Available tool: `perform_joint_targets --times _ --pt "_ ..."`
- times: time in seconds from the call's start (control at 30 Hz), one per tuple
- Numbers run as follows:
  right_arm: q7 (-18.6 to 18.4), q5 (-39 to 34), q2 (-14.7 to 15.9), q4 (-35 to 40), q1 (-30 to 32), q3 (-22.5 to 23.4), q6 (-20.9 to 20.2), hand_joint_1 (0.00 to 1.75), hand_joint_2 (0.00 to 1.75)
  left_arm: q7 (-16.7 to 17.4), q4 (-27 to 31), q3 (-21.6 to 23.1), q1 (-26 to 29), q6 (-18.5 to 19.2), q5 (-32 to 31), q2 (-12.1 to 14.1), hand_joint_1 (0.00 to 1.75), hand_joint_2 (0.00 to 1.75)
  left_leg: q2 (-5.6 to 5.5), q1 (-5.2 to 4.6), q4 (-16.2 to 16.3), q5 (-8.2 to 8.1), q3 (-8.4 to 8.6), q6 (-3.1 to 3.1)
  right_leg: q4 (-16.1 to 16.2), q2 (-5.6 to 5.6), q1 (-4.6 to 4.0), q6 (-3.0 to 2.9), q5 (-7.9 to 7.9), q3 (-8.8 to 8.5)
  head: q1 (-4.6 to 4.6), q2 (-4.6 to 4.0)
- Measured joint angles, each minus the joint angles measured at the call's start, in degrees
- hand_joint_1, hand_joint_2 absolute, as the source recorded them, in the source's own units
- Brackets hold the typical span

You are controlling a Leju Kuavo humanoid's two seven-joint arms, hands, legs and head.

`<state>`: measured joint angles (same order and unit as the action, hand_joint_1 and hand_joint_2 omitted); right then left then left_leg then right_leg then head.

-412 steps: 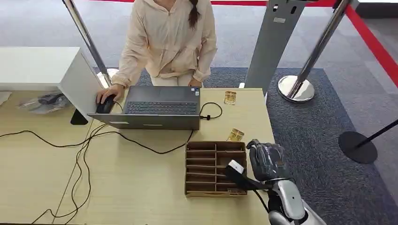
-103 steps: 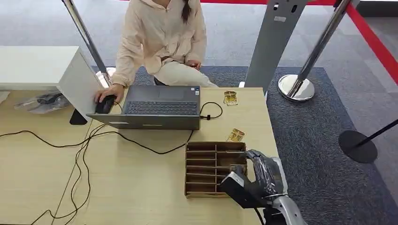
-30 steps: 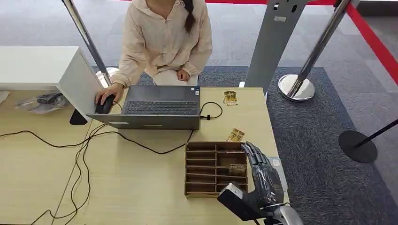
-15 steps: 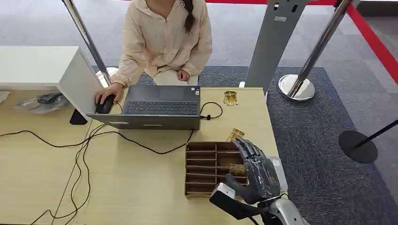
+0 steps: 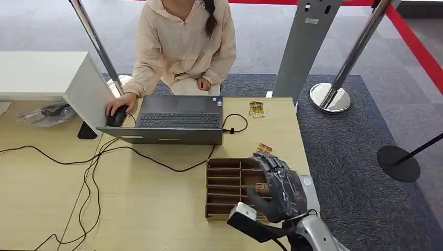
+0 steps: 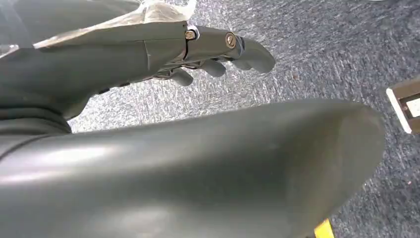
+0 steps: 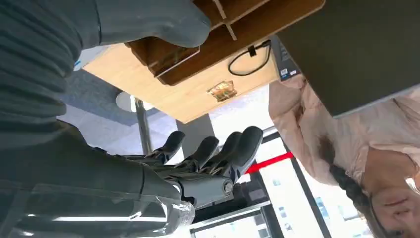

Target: Pass the card to the sensor for recognition and then transmit it.

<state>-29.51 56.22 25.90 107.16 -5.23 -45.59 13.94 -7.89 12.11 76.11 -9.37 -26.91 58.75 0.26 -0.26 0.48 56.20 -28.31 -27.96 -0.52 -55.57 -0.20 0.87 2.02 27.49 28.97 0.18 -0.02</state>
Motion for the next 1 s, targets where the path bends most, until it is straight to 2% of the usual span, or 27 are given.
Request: perform_joint_targets --times 1.0 --pt "4.5 0.3 -7.2 -10.9 -3.8 1.2 -1.3 0.65 1.75 1.4 0.0 0.4 -1.5 0.6 -2.2 -0.4 0.00 0.00 0.00 0.00 0.0 0.00 -0.03 0.00 0.0 0.00 0.00 0.00 0.00 0.01 0.00 0.00"
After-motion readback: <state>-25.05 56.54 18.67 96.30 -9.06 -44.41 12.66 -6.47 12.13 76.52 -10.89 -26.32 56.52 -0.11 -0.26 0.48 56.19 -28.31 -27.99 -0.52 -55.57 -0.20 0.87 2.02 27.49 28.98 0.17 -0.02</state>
